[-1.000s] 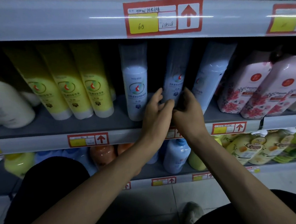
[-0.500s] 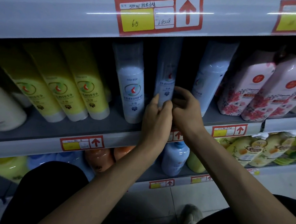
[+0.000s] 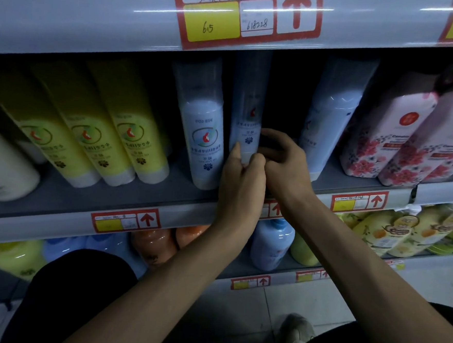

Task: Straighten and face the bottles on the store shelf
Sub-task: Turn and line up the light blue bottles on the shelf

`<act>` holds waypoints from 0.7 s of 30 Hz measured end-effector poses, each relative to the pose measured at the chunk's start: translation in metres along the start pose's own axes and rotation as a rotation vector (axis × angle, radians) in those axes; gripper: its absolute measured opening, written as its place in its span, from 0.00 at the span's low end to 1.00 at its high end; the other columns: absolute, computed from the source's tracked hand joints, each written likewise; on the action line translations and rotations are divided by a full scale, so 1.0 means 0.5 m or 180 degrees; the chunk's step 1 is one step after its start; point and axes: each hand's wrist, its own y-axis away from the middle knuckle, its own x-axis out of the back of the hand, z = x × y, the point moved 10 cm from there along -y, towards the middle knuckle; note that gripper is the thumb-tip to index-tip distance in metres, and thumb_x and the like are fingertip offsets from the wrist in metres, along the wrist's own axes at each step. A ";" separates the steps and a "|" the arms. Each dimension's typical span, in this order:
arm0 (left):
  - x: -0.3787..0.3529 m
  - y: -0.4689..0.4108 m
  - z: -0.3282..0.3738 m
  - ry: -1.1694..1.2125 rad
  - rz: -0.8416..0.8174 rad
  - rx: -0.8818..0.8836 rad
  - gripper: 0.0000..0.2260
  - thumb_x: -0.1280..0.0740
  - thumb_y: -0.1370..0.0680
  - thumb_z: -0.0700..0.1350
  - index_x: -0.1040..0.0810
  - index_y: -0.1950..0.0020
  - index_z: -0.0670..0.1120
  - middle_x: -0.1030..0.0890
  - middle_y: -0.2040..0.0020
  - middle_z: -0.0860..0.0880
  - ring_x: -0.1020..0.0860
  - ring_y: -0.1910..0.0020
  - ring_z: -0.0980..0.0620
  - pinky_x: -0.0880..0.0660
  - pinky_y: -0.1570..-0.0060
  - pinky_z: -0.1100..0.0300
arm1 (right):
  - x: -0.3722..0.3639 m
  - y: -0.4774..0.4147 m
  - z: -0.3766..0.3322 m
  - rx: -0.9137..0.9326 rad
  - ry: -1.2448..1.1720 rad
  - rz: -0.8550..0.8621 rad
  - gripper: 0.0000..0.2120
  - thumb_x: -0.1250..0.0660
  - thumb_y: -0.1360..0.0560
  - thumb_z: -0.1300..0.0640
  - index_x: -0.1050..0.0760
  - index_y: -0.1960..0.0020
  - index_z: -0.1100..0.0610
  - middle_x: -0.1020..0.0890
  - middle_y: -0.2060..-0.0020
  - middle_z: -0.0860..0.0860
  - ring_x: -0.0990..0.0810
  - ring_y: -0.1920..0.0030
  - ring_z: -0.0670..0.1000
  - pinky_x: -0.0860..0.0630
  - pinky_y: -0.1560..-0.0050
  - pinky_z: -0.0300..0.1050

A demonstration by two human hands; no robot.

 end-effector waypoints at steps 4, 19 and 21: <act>-0.001 -0.007 -0.007 0.0014 0.0030 -0.0007 0.40 0.41 0.37 0.61 0.27 0.25 0.52 0.20 0.30 0.48 0.22 0.31 0.50 0.27 0.28 0.47 | -0.003 -0.004 -0.003 0.0043 0.0003 -0.0005 0.23 0.31 0.27 0.69 0.22 0.34 0.57 0.12 0.51 0.52 0.12 0.49 0.46 0.16 0.42 0.50; 0.008 0.033 0.012 0.0095 -0.0051 -0.0104 0.21 0.35 0.23 0.45 0.25 0.29 0.49 0.18 0.39 0.56 0.21 0.41 0.63 0.26 0.38 0.64 | -0.004 0.002 0.009 0.0017 0.0431 -0.0152 0.28 0.28 0.27 0.69 0.26 0.29 0.59 0.13 0.47 0.53 0.13 0.47 0.49 0.17 0.41 0.53; 0.017 0.049 0.018 0.0078 -0.0106 -0.0240 0.17 0.36 0.20 0.39 0.22 0.32 0.49 0.19 0.46 0.60 0.21 0.47 0.70 0.28 0.47 0.73 | -0.002 0.004 0.007 0.0072 0.0653 -0.0119 0.28 0.27 0.28 0.70 0.26 0.30 0.59 0.14 0.48 0.52 0.14 0.47 0.48 0.17 0.41 0.49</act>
